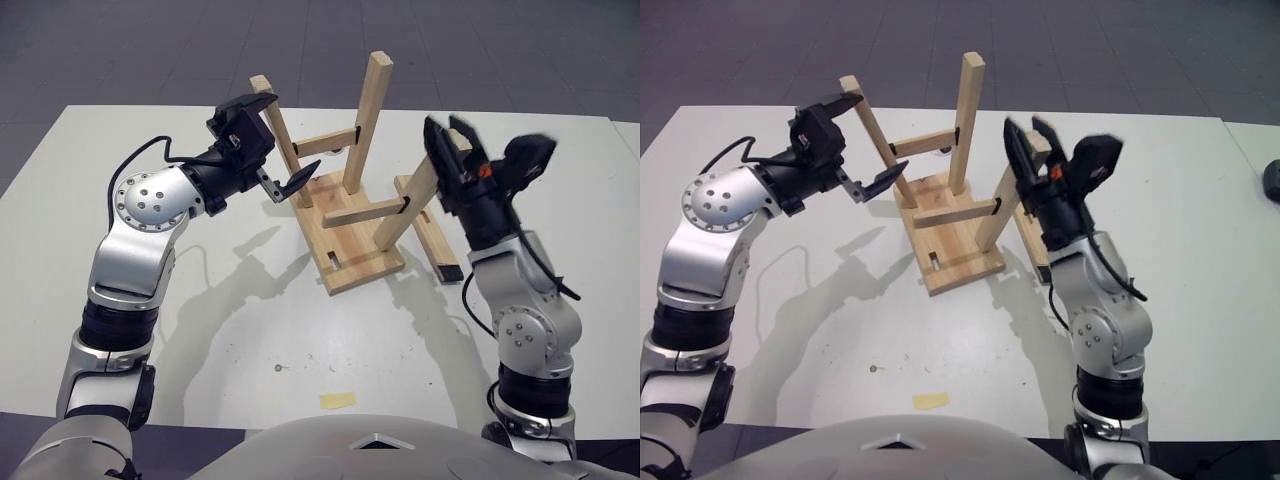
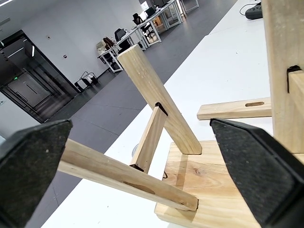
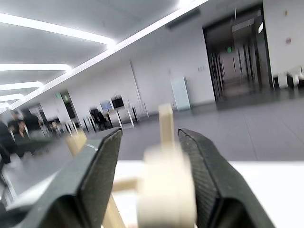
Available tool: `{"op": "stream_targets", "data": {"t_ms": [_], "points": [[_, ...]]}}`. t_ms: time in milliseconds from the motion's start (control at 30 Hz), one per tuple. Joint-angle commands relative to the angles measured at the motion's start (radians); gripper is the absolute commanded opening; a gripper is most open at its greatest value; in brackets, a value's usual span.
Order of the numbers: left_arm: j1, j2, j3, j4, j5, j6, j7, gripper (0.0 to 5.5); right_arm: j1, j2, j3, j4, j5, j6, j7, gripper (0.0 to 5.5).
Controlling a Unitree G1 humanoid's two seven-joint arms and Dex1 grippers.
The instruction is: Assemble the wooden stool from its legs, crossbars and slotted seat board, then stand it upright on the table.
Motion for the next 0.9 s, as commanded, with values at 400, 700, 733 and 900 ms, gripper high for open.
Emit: {"op": "stream_targets", "data": {"t_ms": [400, 700, 733, 900], "points": [[-0.021, -0.053, 0.082, 0.019, 0.000, 0.026, 0.105, 5.40, 0.313, -0.155, -0.197, 0.066, 0.042, 0.257, -0.152, 4.84], [-0.016, -0.074, 0.078, 0.010, 0.017, 0.054, 0.160, 5.40, 0.345, -0.282, -0.026, 0.114, -0.124, 0.426, -0.045, 5.18], [-0.014, -0.073, 0.078, 0.008, 0.015, 0.056, 0.159, 5.40, 0.342, -0.284, -0.024, 0.120, -0.133, 0.438, -0.041, 5.11], [-0.005, -0.071, 0.069, 0.009, 0.023, 0.058, 0.158, 5.40, 0.348, -0.303, 0.001, 0.161, -0.178, 0.483, 0.014, 4.28]]}}
